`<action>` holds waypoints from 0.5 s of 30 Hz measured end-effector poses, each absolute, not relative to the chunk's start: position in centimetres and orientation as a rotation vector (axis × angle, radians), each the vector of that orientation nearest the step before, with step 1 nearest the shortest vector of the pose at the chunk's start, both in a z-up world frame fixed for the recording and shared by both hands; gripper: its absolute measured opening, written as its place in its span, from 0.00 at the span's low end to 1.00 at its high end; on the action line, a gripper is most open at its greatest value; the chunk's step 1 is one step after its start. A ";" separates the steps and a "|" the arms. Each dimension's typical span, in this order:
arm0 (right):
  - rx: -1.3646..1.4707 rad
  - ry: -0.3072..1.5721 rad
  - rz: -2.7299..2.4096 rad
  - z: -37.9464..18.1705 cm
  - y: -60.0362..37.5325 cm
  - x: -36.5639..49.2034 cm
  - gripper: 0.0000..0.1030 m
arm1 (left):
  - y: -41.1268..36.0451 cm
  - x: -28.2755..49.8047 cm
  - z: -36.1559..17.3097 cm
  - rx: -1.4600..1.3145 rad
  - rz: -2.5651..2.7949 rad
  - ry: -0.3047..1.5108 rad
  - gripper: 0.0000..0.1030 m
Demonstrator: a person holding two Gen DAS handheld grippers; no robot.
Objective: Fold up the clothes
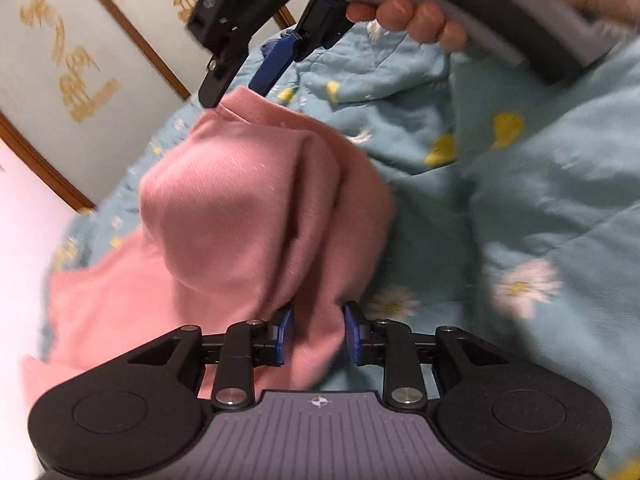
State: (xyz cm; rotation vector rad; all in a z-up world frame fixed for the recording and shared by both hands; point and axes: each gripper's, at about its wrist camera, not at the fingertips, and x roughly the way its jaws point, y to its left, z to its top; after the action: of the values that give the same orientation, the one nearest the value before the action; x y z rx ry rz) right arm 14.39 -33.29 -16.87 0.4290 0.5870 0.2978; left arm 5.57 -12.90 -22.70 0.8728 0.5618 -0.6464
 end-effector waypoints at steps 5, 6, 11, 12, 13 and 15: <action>0.433 0.573 0.301 -16.8 -33.6 13.9 0.38 | -12.7 6.8 -22.7 0.826 -0.610 0.570 0.04; 0.438 0.570 0.301 -16.8 -33.7 13.8 0.38 | -12.1 6.9 -22.3 0.782 -0.605 0.564 0.04; 0.450 0.562 0.303 -16.9 -34.5 13.7 0.38 | -8.0 8.0 -17.8 0.594 -0.466 0.468 0.04; 0.448 0.557 0.306 -16.9 -34.5 13.7 0.38 | -7.2 8.3 -17.0 0.565 -0.433 0.456 0.04; 0.442 0.550 0.310 -16.8 -34.5 13.6 0.38 | -6.5 8.7 -16.4 0.538 -0.408 0.453 0.04; 0.414 0.534 0.321 -16.4 -34.2 13.4 0.38 | -3.6 10.3 -14.2 0.422 -0.321 0.450 0.04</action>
State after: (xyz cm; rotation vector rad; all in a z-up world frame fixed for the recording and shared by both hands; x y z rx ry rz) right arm 13.35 -34.25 -16.42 0.4138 0.5343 0.3207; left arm 10.30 -3.62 -14.16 0.4225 0.4498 -0.3206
